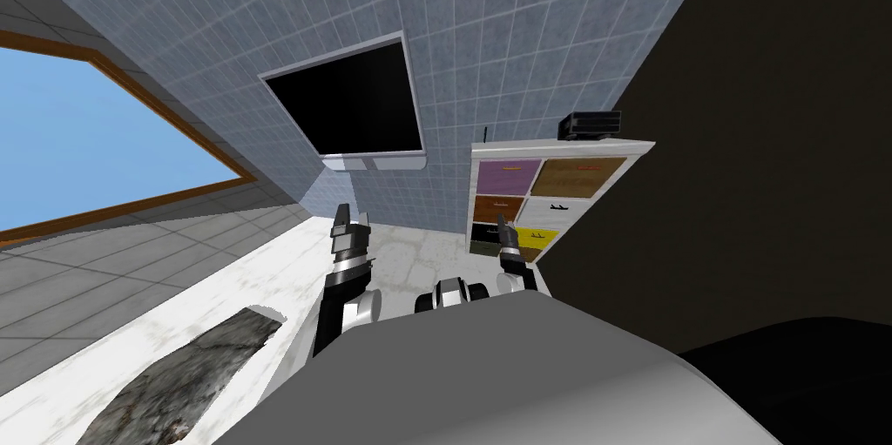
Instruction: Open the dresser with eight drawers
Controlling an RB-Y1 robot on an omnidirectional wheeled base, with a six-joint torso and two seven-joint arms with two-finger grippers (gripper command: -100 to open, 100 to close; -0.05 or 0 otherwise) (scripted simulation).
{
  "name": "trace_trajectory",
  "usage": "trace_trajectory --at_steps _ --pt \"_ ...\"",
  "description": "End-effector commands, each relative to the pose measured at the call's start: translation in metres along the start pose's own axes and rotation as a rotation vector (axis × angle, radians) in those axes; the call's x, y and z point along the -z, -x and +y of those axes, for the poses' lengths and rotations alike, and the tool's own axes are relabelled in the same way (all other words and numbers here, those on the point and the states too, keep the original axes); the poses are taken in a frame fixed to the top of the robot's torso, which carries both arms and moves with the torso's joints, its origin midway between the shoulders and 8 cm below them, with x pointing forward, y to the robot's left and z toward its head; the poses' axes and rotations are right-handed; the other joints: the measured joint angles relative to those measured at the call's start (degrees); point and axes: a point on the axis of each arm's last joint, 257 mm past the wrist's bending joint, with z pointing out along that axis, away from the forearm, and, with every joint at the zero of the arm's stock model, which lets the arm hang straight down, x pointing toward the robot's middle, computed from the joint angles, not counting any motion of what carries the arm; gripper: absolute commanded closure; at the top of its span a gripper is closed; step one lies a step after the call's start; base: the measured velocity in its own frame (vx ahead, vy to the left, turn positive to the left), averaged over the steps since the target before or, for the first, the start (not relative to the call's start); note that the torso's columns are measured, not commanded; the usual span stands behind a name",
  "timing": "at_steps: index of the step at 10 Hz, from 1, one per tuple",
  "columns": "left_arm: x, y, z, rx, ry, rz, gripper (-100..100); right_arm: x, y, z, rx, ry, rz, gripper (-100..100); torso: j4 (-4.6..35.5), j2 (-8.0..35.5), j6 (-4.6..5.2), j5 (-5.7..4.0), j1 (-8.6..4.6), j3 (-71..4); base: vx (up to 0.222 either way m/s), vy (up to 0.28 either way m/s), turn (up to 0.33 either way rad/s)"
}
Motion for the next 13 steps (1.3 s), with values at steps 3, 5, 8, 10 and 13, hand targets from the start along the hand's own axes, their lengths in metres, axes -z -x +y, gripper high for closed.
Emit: trace_trajectory --at_steps 3,5,8,10,13 --pt "0.000 0.000 0.000 0.000 0.000 0.000 0 0.000 0.010 0.018 -0.155 0.052 0.004 -100 0.0 0.0 -0.01 0.00 0.02 0.0 0.034 -0.027 0.093" --pt "0.000 0.000 0.000 0.000 0.000 0.000 0 0.001 0.015 0.026 -0.223 0.074 0.008 -100 0.0 0.0 0.00 0.00 0.00 0.0 0.035 -0.037 0.080" --pt "0.000 0.000 0.000 0.000 0.000 0.000 0 0.001 0.019 0.033 -0.314 0.095 0.014 -100 0.0 0.0 -0.03 0.01 0.03 0.0 0.033 -0.034 0.070" --pt "0.000 0.000 0.000 0.000 0.000 0.000 0 0.001 0.023 0.040 -0.375 0.115 0.020 -100 0.0 0.0 -0.03 0.01 0.04 0.0 0.038 -0.031 0.076" --pt "0.000 0.000 0.000 0.000 0.000 0.000 0 0.000 0.029 0.054 -0.474 0.149 0.033 -100 0.0 0.0 -0.01 0.00 0.02 0.0 0.031 -0.042 0.069"
